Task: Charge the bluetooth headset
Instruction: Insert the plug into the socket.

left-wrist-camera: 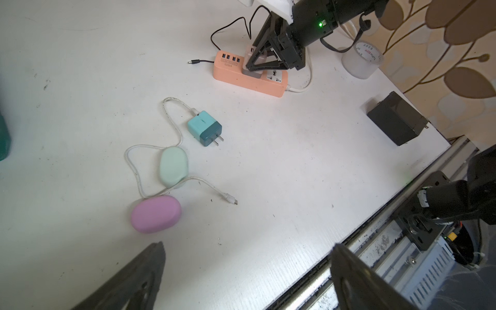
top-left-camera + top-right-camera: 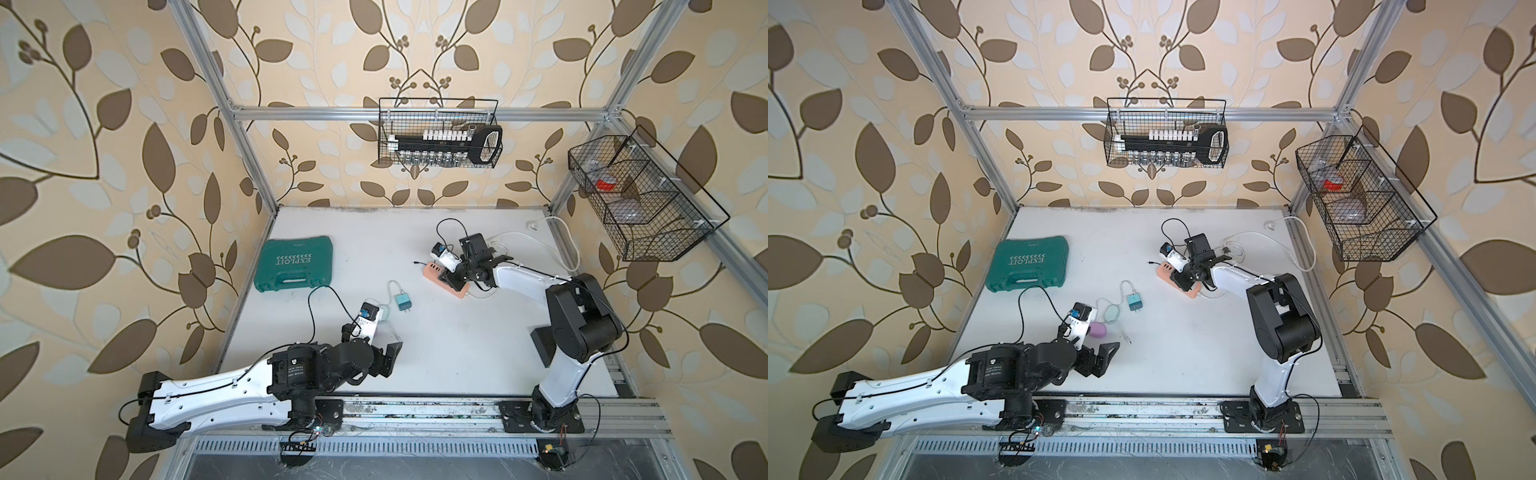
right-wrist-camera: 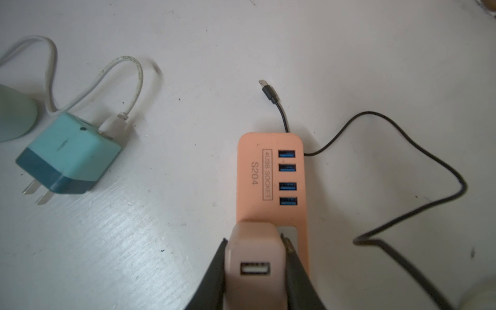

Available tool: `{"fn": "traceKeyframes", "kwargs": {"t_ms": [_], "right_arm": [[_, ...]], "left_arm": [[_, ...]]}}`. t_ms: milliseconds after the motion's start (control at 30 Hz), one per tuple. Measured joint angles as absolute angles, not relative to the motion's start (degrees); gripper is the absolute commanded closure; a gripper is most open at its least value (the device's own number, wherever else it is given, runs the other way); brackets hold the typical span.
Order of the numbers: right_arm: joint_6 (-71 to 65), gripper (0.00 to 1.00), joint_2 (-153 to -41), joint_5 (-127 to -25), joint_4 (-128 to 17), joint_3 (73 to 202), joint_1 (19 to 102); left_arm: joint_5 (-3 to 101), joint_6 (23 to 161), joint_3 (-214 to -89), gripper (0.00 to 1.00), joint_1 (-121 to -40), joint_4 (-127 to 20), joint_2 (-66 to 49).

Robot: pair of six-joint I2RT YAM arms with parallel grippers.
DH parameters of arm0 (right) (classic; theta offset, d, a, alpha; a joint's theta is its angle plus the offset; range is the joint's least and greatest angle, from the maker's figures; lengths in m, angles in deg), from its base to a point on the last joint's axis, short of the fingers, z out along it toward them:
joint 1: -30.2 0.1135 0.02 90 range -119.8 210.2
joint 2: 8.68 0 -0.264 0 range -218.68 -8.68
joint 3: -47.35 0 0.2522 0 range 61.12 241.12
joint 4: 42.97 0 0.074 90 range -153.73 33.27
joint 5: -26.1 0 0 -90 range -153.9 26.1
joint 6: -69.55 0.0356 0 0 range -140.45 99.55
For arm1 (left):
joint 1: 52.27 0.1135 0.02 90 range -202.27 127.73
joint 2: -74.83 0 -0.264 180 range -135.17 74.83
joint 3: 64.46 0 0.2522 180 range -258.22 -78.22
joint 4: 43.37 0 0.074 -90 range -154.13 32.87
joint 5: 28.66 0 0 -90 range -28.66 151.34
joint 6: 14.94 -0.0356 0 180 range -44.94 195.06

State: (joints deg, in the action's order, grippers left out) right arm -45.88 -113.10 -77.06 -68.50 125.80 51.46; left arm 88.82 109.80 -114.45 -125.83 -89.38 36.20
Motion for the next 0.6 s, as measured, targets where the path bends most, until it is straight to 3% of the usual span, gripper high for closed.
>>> {"fn": "traceKeyframes", "kwargs": {"t_ms": [100,333,367,400,433,600], "right_arm": [[-46.03,0.80,-113.16,-77.22,-68.77,126.00,51.46],[-45.18,0.71,-112.16,-76.67,-66.14,124.01,51.59],[-44.98,0.65,-111.96,-76.58,-65.64,123.64,51.61],[-44.52,0.40,-111.66,-76.43,-65.07,123.07,51.66],[-44.13,0.01,-111.48,-76.04,-65.51,122.50,51.72],[-43.78,0.00,-110.91,-75.21,-67.46,120.69,51.96]], "left_arm": [[88.84,109.83,-114.45,0.02,-125.83,-89.69,37.11],[88.84,109.83,-114.45,0.02,-125.83,-89.95,36.89],[88.84,109.83,-114.45,0.02,-125.83,-89.95,36.79],[88.84,109.83,-114.45,0.02,-125.83,-89.95,36.61],[88.84,109.83,-114.45,0.02,-125.83,-89.95,36.46],[88.84,109.83,-114.47,0.02,-125.83,-89.95,36.17]]}}
